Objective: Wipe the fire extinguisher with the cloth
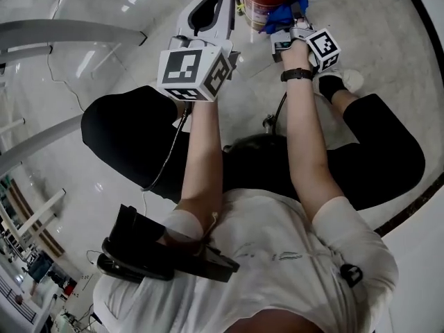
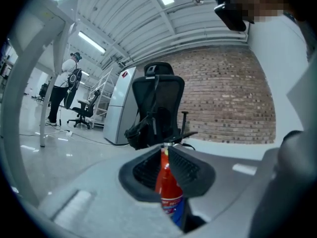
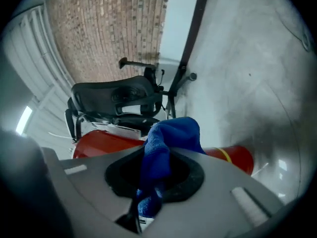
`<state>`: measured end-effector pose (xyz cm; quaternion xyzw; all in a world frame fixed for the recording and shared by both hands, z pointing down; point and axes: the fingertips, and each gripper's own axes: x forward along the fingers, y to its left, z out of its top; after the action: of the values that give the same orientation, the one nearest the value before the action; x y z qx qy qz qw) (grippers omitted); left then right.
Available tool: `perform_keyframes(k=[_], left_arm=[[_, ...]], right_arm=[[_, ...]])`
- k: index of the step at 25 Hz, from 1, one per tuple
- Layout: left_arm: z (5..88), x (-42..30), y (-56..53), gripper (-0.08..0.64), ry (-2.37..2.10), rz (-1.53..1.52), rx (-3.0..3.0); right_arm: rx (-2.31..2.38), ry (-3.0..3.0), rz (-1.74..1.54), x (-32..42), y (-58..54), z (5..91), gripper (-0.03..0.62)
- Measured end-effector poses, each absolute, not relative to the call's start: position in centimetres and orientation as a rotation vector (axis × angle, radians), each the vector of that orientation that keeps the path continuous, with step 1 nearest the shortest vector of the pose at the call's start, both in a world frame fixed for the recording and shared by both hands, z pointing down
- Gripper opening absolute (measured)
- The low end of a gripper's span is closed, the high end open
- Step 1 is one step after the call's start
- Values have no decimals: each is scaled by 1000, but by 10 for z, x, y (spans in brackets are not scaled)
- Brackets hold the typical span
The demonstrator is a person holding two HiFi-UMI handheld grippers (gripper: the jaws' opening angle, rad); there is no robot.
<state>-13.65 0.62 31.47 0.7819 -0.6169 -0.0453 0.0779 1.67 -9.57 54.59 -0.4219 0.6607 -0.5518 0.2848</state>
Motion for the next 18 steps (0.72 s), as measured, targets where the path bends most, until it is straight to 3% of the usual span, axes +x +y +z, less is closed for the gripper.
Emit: perform_keyframes(k=[14, 18], left_arm=[[360, -147, -12, 43, -1859, -37, 2219], [347, -158, -8, 43, -1891, -48, 2213]], right_arm=[[-1681, 2072, -1820, 5, -78, 776, 60], [-1686, 2253, -1901, -4, -64, 785, 61]])
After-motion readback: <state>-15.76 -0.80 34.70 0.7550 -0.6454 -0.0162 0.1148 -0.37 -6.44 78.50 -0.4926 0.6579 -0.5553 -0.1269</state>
